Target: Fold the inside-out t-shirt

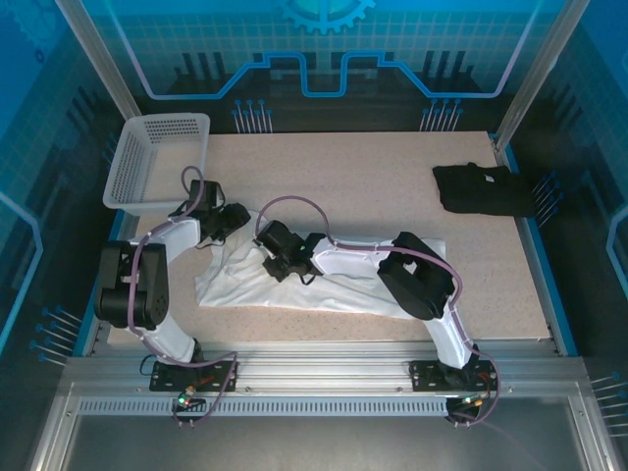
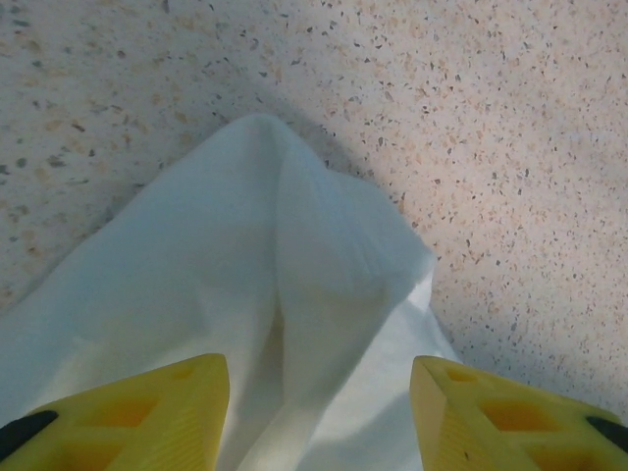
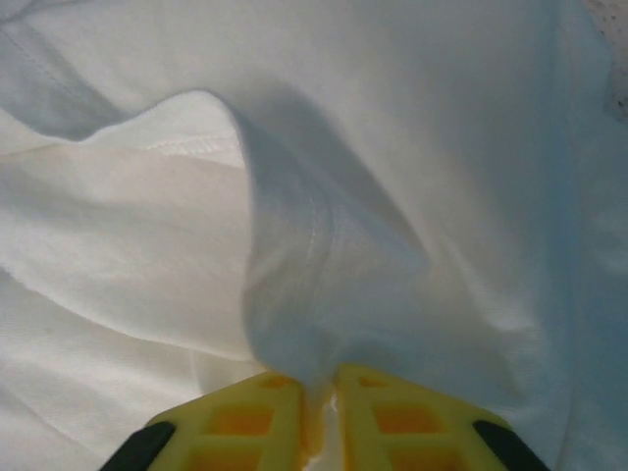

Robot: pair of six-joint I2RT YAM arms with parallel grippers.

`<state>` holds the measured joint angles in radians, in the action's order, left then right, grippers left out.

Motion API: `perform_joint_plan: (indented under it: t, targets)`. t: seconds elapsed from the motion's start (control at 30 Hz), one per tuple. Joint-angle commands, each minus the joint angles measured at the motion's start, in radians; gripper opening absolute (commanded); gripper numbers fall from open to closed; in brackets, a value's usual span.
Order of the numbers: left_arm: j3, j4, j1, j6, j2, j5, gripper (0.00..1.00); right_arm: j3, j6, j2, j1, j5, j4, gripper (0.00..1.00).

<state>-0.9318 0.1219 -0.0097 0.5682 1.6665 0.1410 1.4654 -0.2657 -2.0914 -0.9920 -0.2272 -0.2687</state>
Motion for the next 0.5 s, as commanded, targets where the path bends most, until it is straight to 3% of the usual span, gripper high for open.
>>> perform_joint_plan:
  t: [0.0, 0.13, 0.23, 0.37, 0.47]
  targets:
    - [-0.064, 0.006, -0.001, -0.035, 0.051, 0.047, 0.5, -0.014, 0.0, 0.052, 0.001, -0.015, -0.004, 0.11]
    - [-0.114, 0.021, 0.0, -0.045, 0.117, 0.062, 0.4, -0.026, -0.008, 0.076, 0.001, -0.013, -0.008, 0.04]
    - [-0.136, 0.034, 0.0, -0.061, 0.14, 0.053, 0.26, -0.047, -0.01, 0.116, 0.003, -0.009, -0.003, 0.0]
    - [-0.137, 0.046, 0.016, -0.071, 0.134, 0.053, 0.08, -0.11, -0.021, 0.191, 0.007, 0.015, 0.013, 0.0]
    - [-0.132, 0.068, 0.03, -0.078, 0.108, 0.052, 0.01, -0.159, -0.037, 0.24, 0.012, 0.047, 0.019, 0.0]
